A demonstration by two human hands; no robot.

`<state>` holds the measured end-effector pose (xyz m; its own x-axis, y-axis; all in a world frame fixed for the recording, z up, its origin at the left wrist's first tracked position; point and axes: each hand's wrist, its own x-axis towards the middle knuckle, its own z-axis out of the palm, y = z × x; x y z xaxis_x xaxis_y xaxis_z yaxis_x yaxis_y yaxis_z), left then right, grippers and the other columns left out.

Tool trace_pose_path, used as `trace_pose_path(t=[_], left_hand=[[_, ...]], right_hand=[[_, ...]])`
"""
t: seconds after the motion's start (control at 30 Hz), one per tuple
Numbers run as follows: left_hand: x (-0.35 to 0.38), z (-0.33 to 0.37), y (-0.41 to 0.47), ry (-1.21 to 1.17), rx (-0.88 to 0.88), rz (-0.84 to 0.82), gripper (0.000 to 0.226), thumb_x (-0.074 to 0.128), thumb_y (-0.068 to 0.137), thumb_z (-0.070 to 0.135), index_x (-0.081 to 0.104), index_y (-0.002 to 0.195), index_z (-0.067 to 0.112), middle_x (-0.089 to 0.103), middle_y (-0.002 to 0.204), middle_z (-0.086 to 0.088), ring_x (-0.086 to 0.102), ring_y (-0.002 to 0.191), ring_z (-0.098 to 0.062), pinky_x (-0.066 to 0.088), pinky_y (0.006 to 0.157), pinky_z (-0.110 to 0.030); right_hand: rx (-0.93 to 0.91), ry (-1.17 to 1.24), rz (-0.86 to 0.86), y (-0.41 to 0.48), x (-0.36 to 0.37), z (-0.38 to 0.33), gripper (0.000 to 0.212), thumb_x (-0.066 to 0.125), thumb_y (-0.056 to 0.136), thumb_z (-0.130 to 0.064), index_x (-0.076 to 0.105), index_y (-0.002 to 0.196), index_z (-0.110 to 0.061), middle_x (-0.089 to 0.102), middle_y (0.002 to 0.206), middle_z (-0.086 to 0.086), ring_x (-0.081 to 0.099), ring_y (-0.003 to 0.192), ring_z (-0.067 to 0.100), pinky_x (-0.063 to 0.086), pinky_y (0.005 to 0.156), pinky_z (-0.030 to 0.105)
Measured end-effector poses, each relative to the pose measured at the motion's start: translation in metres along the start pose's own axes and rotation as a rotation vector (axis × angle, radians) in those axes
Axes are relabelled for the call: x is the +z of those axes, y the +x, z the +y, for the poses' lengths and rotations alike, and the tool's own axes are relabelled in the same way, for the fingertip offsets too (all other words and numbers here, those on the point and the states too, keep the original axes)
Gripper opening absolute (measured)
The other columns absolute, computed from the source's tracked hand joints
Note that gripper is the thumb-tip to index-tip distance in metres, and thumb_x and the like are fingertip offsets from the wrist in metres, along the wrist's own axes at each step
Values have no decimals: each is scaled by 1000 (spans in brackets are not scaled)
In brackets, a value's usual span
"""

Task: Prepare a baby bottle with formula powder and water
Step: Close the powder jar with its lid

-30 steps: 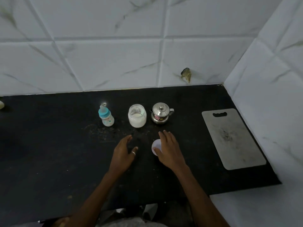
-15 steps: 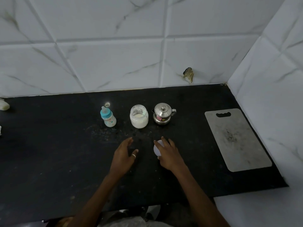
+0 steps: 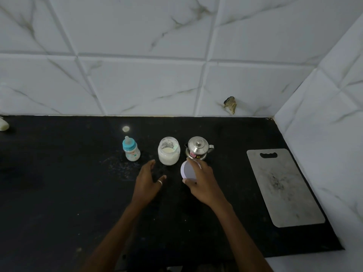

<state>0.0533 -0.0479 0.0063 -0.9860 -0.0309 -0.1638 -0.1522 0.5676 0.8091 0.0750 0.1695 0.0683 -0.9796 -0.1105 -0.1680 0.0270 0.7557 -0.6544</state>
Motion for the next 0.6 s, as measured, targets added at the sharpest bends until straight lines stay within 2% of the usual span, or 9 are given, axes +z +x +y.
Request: trace_pose_path(t=[0.1,0.17,0.3,0.37,0.43,0.5,0.6], left_hand=[[6,8,21,-46,-4,13,99,87,79,31,29,158,15,36,162,-6,39,147,-22,38,118,-39],[10,11,34,-71,-12,17,109,91,75,32,25,159,12,33,164,-7,34,150,-23,32,118,-33],[15,11,54,-165,-43,-21,127,96,66,33,16,161,15,25,168,-5,27,153,-21,29,123,-39],[17,11,59,-192,-37,-29,131,98,64,31,13,162,16,24,168,-4,27,153,-19,28,121,-34],[20,12,63,-220,-21,-34,133,98,62,30,12,162,16,26,168,-4,29,152,-18,29,119,-32],[22,12,67,-240,-4,-41,133,99,60,32,15,161,17,31,165,-4,34,150,-19,34,120,-38],[26,4,74,-259,47,-37,126,97,55,45,27,157,19,44,155,0,46,142,-15,44,115,-45]], right_hand=[[-52,16,52,8,-14,-12,74,69,94,-31,29,156,-35,24,161,-6,28,140,17,32,102,25],[-68,11,68,14,-21,-18,73,69,94,-32,29,155,-36,25,159,-6,29,139,17,32,102,25],[-86,-3,74,27,-28,-24,73,69,94,-33,29,155,-37,26,159,-6,28,141,16,34,106,28],[-89,-20,77,33,-28,-26,74,69,94,-33,29,155,-37,27,158,-5,29,141,17,37,106,29],[-88,-31,75,38,-27,-27,74,69,94,-32,28,155,-38,27,158,-5,29,141,17,37,105,28],[-89,-32,74,41,-25,-27,74,68,95,-31,27,155,-38,26,159,-5,29,142,16,36,104,27],[-88,-34,81,42,-23,-28,74,68,95,-32,26,156,-38,26,159,-5,28,142,16,38,107,30]])
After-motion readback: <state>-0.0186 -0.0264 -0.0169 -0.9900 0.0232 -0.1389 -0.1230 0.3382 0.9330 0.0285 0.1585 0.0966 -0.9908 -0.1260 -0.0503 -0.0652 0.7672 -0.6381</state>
